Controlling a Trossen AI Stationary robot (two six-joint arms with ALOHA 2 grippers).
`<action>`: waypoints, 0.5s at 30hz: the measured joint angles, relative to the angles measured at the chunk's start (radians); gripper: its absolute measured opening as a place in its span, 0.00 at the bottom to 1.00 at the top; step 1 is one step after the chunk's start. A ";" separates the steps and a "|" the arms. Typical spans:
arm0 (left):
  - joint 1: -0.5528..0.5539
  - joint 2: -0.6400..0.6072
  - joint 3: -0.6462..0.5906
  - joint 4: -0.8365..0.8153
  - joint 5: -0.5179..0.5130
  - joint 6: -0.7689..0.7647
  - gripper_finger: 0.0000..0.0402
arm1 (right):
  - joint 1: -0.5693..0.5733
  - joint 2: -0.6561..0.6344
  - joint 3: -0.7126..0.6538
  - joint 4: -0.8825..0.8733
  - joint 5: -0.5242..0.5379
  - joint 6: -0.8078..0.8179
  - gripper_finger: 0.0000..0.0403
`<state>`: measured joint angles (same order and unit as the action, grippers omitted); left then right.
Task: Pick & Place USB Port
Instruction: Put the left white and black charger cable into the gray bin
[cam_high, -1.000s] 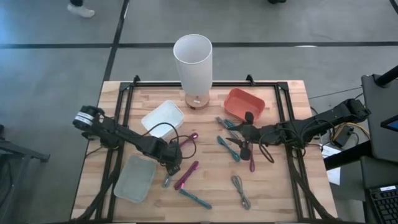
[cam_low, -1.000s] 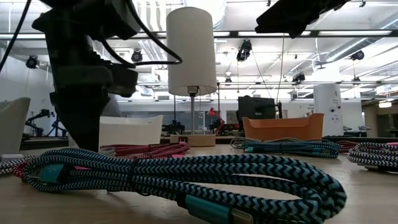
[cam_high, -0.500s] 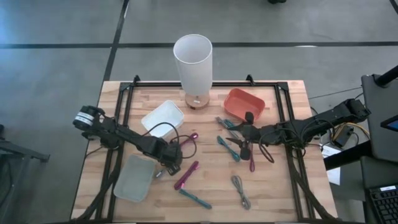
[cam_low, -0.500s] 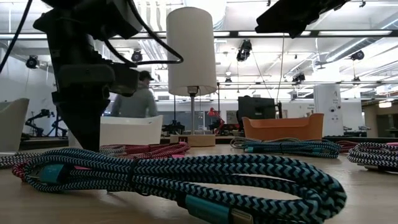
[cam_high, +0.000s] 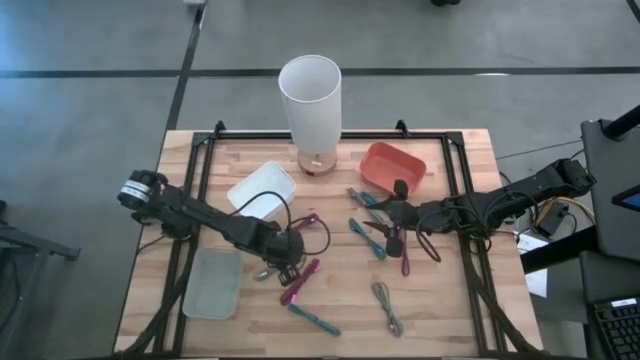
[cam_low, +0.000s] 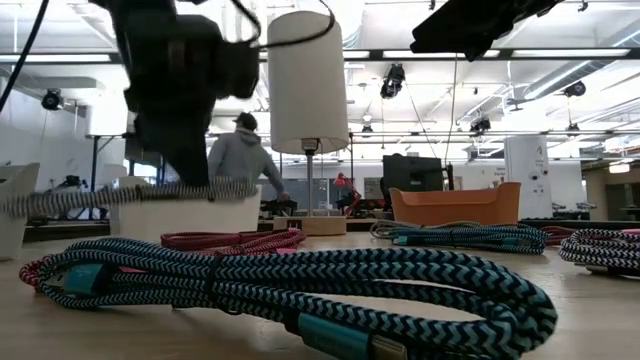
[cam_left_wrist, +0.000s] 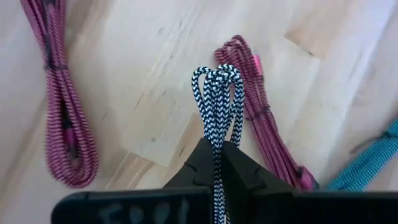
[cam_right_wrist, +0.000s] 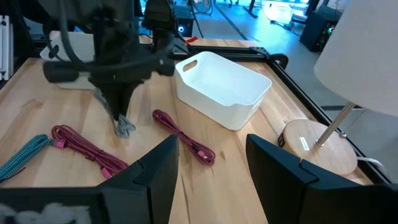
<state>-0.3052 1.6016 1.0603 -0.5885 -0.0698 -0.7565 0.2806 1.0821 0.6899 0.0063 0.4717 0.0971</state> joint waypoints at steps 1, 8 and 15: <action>-0.001 -0.002 0.025 -0.034 0.000 0.011 0.02 | 0.000 0.000 0.000 0.000 0.000 0.000 0.46; -0.031 -0.040 0.222 -0.338 -0.103 0.024 0.02 | 0.000 0.000 0.000 -0.002 0.000 0.000 0.46; -0.122 -0.114 0.292 -0.548 -0.233 -0.186 0.02 | 0.000 0.000 0.000 -0.003 0.000 0.003 0.46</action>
<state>-0.4275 1.4879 1.3526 -1.1364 -0.3030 -0.9423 0.2806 1.0821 0.6899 0.0036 0.4721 0.0996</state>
